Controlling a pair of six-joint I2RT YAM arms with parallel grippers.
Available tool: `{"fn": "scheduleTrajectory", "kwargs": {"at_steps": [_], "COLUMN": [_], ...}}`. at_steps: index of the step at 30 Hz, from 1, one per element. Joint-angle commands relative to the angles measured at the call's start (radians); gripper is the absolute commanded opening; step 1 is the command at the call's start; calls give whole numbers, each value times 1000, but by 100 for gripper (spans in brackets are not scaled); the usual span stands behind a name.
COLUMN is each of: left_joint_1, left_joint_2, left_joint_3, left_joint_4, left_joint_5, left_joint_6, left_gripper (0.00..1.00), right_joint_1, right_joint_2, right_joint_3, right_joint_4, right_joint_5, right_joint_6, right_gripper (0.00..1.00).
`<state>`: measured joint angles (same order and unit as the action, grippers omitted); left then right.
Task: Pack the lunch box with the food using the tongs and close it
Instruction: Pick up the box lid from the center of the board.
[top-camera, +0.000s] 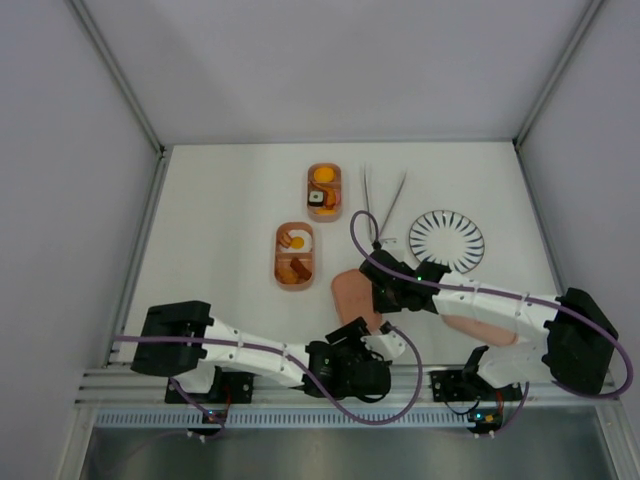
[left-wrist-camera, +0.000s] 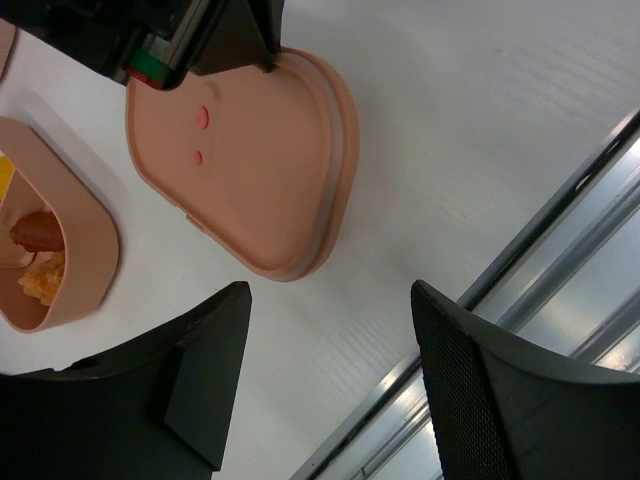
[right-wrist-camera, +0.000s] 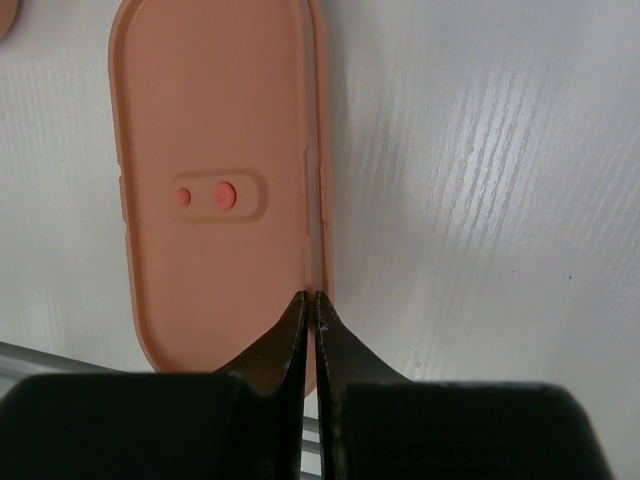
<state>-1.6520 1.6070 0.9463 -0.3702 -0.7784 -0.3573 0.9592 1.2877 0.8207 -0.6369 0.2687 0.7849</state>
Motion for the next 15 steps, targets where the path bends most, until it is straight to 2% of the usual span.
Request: {"fn": "scheduleTrajectory", "kwargs": {"at_steps": [1,15], "left_joint_1": [-5,-5], "left_joint_2": [-2,83], "left_joint_3": [43,36], "left_joint_4": [82,165], "left_joint_5": [-73,-125], "left_joint_6": [44,139], "left_gripper": [71,71], "right_joint_1": [-2,-4], "right_joint_2": [-1,-7], "right_joint_3": [49,60], "right_joint_4": [-14,-24], "right_joint_5": [4,4], "right_joint_6": [-12,-10], "right_gripper": [0,0]}}
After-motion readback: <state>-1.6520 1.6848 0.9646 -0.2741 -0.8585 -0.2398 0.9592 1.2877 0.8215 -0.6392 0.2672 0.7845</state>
